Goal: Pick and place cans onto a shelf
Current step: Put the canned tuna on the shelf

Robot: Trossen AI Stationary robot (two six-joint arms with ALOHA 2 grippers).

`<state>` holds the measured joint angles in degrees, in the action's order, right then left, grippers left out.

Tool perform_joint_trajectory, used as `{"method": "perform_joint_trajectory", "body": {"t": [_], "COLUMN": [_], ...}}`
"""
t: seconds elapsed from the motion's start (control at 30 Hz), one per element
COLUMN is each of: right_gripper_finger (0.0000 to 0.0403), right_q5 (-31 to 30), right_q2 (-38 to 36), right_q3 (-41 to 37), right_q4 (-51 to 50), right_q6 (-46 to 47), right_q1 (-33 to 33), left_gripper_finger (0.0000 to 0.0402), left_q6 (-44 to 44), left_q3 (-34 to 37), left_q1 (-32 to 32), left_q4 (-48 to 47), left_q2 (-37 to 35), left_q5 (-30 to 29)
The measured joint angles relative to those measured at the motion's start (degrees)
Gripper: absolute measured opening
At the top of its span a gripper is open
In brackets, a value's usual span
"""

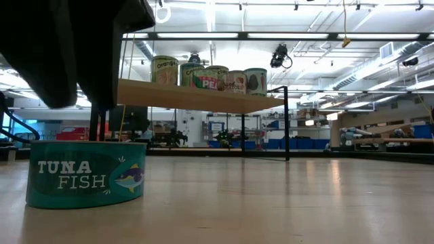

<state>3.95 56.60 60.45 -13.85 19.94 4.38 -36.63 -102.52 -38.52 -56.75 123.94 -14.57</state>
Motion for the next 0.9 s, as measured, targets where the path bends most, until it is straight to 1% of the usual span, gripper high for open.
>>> {"method": "perform_joint_trajectory", "body": {"t": [0.27, 0.4, 0.5, 0.73, 0.9], "right_gripper_finger": [0.0281, 0.0281, 0.0281, 0.0281, 0.0281], "right_q5": [0.00, 0.00, 0.00, 0.00, 0.04], "right_q2": [0.02, 0.02, 0.02, 0.02, 0.02], "right_q3": [0.00, 0.00, 0.00, 0.00, 0.00], "right_q4": [0.26, 0.46, 0.64, 1.28, 1.34], "right_q6": [0.88, 0.89, 0.90, 0.90, 1.33], "right_q1": [0.00, 0.00, 0.00, 0.00, 0.00], "left_gripper_finger": [0.0149, 0.0147, 0.0139, 0.0100, 0.0055], "left_q6": [1.18, 0.95, 0.90, 0.93, 0.95], "left_q3": [-0.02, 0.00, 0.00, -0.12, -0.20], "left_q1": [-0.53, -0.76, -0.72, -0.98, -1.01], "left_q4": [0.89, 0.30, 0.12, -1.84, -1.56], "left_q2": [2.36, 3.15, 3.30, 4.72, 5.03], "left_q5": [1.22, 0.14, -0.45, -0.91, -1.15]}}
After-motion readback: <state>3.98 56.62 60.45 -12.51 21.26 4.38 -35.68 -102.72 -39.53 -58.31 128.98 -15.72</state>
